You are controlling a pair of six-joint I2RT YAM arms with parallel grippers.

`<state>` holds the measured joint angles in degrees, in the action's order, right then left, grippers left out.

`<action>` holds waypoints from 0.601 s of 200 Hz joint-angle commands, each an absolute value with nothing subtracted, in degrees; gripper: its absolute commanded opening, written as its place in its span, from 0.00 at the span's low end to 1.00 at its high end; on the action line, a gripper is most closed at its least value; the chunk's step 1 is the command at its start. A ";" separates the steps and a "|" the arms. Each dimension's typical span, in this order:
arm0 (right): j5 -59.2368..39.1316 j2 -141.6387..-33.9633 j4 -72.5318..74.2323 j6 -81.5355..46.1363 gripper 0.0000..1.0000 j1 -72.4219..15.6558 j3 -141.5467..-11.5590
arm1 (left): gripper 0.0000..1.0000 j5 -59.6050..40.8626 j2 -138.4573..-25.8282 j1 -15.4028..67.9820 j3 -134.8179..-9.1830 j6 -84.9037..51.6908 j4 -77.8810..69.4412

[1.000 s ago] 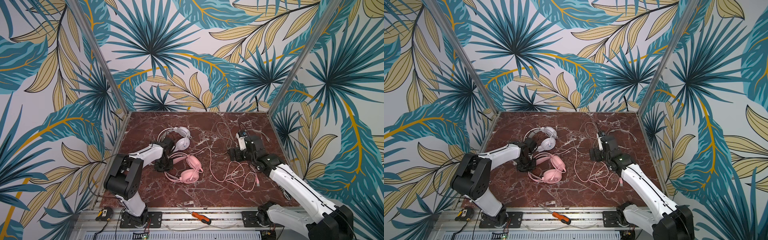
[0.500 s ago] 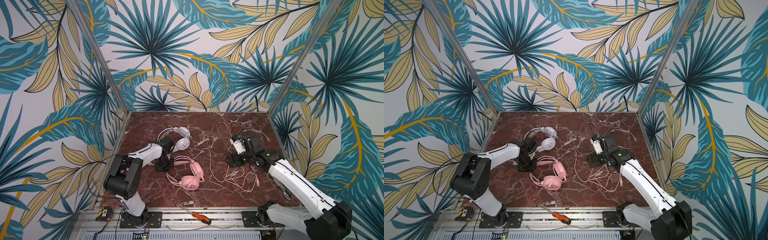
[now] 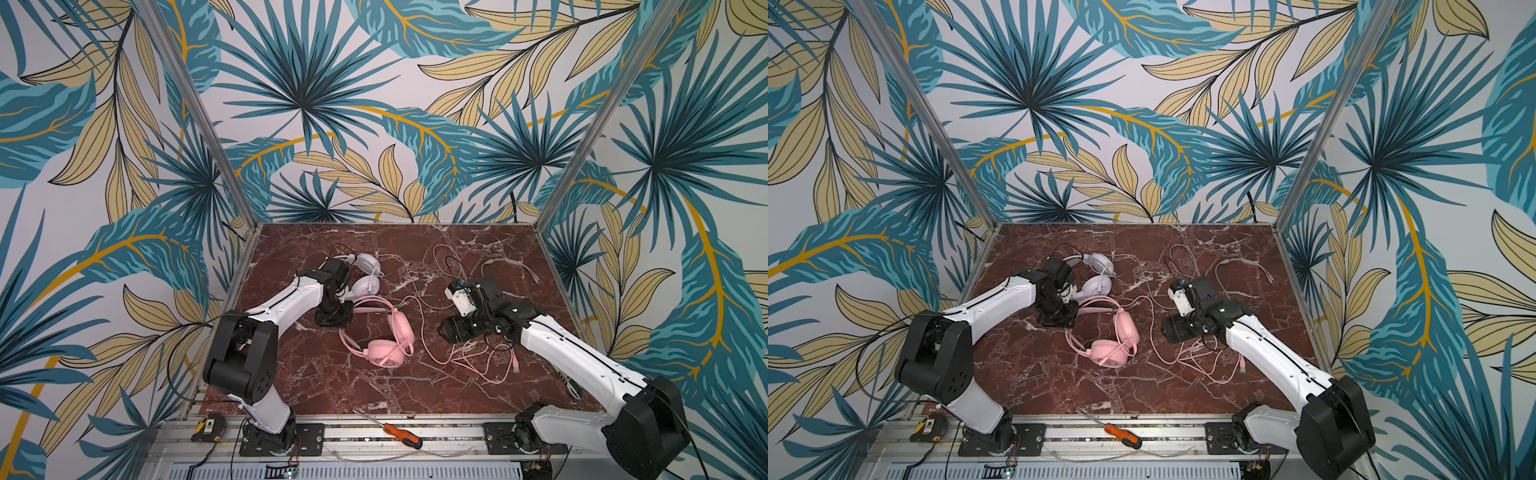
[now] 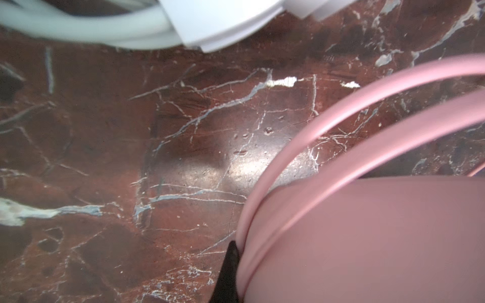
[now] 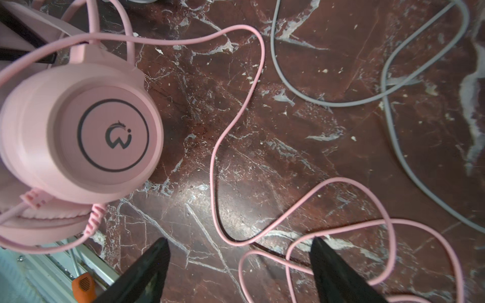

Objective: Wrap the headphones

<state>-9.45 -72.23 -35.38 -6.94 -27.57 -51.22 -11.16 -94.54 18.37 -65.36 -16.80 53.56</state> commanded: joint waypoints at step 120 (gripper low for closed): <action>-12.21 -82.00 -20.32 -16.46 0.62 -32.34 -44.56 | 0.00 -19.19 -93.53 17.81 -69.09 -20.03 54.31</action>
<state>-10.96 -79.96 -23.40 -14.24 -31.64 -45.89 -15.49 -94.56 18.13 -67.24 -19.09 54.26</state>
